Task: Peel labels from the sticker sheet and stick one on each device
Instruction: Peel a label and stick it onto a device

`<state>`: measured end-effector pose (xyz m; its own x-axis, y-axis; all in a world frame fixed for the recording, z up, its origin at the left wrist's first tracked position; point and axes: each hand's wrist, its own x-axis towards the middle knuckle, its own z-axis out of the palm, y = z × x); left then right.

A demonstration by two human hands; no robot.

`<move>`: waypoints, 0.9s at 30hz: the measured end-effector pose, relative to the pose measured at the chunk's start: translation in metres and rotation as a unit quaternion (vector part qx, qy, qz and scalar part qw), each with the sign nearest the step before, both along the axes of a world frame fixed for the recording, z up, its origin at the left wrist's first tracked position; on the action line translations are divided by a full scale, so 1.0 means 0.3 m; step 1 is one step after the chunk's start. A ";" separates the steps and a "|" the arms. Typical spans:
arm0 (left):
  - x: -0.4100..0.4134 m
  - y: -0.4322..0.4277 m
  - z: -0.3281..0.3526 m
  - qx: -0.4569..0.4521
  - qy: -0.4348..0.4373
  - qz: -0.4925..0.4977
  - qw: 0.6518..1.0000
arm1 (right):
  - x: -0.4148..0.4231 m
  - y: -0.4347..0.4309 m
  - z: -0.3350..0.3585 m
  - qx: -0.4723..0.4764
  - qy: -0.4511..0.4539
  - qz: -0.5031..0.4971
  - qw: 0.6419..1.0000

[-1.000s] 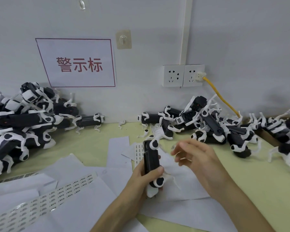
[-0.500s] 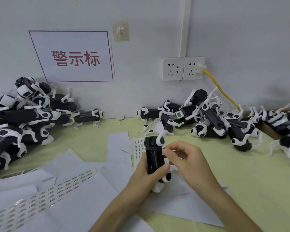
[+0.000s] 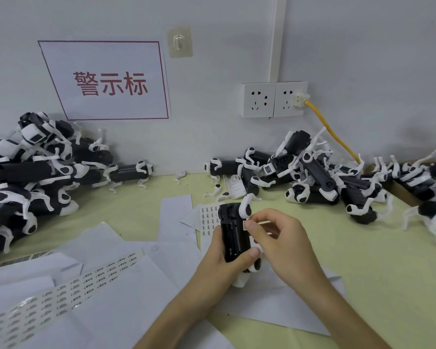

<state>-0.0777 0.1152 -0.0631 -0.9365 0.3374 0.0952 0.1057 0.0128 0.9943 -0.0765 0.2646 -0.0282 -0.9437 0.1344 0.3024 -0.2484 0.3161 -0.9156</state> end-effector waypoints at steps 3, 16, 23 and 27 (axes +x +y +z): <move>0.001 0.002 -0.001 0.000 0.000 0.001 1.000 | 0.003 -0.003 -0.003 0.006 0.005 -0.005 1.000; 0.001 0.003 -0.004 -0.014 0.019 0.003 1.000 | 0.004 0.001 0.004 0.033 0.005 -0.002 0.999; 0.003 0.003 -0.002 -0.027 0.033 0.006 0.999 | 0.007 0.000 0.007 0.037 0.009 -0.003 0.999; 0.008 0.005 0.006 -0.030 0.039 0.009 0.999 | 0.009 -0.002 0.009 0.042 0.011 -0.009 0.999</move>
<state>-0.0754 0.1168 -0.0613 -0.9333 0.3275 0.1471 0.1811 0.0757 0.9805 -0.0737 0.2639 -0.0256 -0.9340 0.1250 0.3348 -0.2625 0.3959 -0.8800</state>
